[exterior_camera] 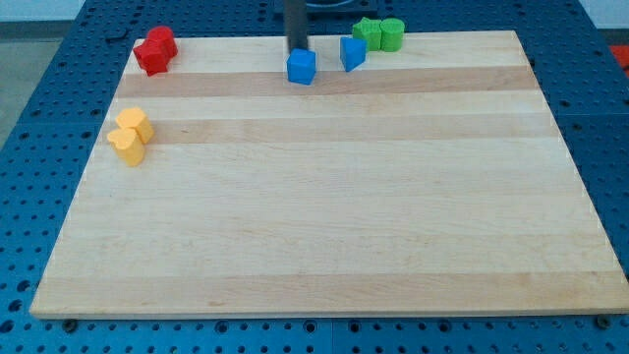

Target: Slide the blue triangle slightly down

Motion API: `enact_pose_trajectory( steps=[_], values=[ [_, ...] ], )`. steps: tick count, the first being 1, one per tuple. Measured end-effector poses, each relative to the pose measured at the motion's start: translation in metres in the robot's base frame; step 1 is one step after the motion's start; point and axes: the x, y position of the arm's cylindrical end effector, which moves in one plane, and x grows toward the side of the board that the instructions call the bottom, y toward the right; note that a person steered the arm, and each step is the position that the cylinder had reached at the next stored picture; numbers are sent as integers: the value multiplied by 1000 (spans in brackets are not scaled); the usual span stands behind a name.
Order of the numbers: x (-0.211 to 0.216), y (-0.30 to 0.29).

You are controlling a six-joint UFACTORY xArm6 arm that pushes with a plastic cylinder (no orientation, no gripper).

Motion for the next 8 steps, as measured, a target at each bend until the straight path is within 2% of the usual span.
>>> enact_pose_trajectory(
  steps=[2,4,5,6,7,8],
  values=[
    [12,115],
    [66,196],
    [26,202],
    [1,180],
    [12,132],
    [47,106]
  ],
)
